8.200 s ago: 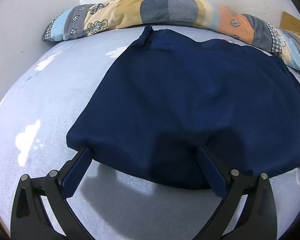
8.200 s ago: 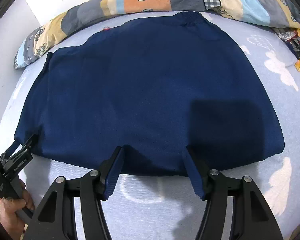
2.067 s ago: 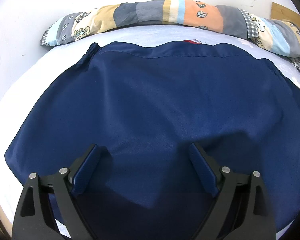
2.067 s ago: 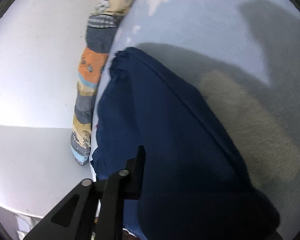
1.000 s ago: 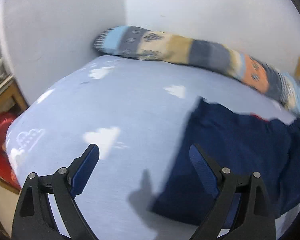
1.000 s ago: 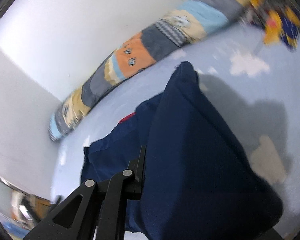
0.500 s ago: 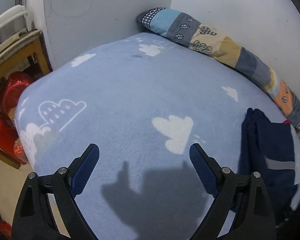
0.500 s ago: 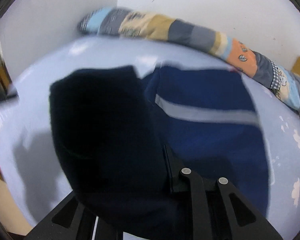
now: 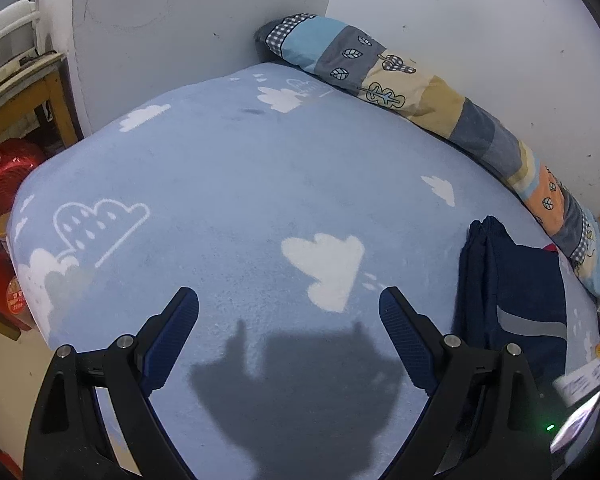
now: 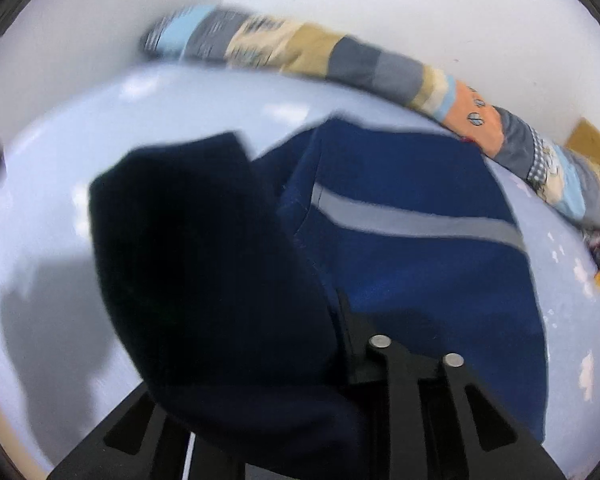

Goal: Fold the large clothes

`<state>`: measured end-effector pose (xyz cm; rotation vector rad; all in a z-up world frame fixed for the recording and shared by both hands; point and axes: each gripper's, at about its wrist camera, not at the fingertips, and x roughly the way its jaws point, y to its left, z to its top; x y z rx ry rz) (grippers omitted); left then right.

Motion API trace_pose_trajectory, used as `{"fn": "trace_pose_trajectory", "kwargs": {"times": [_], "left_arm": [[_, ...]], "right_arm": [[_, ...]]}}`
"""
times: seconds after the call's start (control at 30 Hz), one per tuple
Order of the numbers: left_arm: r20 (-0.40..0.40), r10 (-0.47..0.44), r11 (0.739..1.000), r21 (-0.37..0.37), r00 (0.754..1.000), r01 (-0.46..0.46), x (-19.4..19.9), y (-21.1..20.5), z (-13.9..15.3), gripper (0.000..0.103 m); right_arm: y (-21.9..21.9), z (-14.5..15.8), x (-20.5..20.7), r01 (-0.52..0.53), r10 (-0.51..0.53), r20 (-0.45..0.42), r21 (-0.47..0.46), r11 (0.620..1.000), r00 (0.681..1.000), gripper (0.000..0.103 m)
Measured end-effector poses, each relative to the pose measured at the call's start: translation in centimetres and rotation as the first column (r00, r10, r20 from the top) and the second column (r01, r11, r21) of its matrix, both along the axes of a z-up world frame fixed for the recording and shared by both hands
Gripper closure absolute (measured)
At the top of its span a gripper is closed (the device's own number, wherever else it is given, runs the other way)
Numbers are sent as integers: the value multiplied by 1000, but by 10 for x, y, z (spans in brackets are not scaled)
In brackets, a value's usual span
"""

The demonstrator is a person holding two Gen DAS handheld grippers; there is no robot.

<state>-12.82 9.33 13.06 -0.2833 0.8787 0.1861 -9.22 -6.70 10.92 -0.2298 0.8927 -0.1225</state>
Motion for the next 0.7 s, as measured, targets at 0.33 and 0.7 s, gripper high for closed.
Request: {"fn": "trace_pose_trajectory", "kwargs": {"times": [0.33, 0.7], "left_arm": [[20, -10, 1000, -1, 1000, 10, 1, -8, 6, 10], [123, -374, 924, -31, 919, 380, -9, -90, 12, 10]], "right_arm": [[35, 8, -39, -202, 200, -25, -167, 965, 979, 53], [-122, 100, -86, -156, 125, 99, 433, 888, 987, 71]]}}
